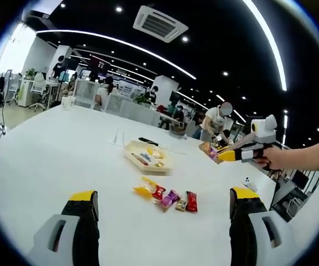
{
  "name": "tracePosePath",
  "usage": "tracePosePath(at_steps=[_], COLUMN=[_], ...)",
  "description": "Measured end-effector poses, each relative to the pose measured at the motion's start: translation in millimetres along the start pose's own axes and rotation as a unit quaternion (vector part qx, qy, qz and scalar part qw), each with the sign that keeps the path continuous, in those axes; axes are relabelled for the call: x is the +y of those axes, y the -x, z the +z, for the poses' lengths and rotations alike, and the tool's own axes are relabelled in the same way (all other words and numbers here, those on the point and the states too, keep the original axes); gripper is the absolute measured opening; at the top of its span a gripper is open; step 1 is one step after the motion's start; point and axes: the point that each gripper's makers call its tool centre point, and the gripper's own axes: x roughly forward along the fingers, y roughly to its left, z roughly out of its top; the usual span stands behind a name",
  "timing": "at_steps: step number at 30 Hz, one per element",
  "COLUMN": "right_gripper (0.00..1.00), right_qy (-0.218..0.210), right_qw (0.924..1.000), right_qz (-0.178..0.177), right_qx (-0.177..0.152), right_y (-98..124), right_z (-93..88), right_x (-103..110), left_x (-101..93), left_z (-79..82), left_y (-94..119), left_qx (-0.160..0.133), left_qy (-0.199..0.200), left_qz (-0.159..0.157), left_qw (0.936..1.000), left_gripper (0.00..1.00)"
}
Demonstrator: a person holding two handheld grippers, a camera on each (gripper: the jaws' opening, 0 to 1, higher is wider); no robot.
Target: Place the target food into the container with the food tongs after gripping and lifting it, then release it inside without dropping or visibly crushing the food.
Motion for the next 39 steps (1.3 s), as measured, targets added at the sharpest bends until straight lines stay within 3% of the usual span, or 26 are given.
tracePosePath(at_steps=[2,5,14,21,35,39], right_gripper=[0.20,0.20,0.20,0.20,0.20,0.20], right_qy=[0.030,0.020,0.049,0.072,0.063,0.036], right_qw=[0.9995,0.9996,0.9984,0.9965,0.9948,0.9959], right_qz=[-0.006,-0.012,-0.011,-0.019,-0.060,-0.075], right_qx=[0.012,0.015,0.027,0.040,0.054,0.035], right_y=[8,13,24,43,84,98], right_z=[-5.6,-12.8,-10.1,-18.7,-44.1,-35.3], right_x=[1,-1,-3,-15,-33,-36], left_x=[-2.7,-2.6,-10.2,-31.7,-47.2,-51.6], left_z=[-0.8,-1.6,-2.1,-13.8,-25.9,-25.8], left_y=[-3,-6,-12,-17,-20,-20], left_qx=[0.003,0.008,0.012,0.023,0.049,0.050], left_qy=[-0.003,-0.007,-0.012,-0.022,-0.048,-0.049], left_qz=[-0.011,-0.019,-0.033,-0.047,-0.083,-0.093], left_qw=[0.9999,0.9998,0.9993,0.9984,0.9942,0.9932], left_gripper=[0.99,0.99,0.99,0.99,0.99,0.99])
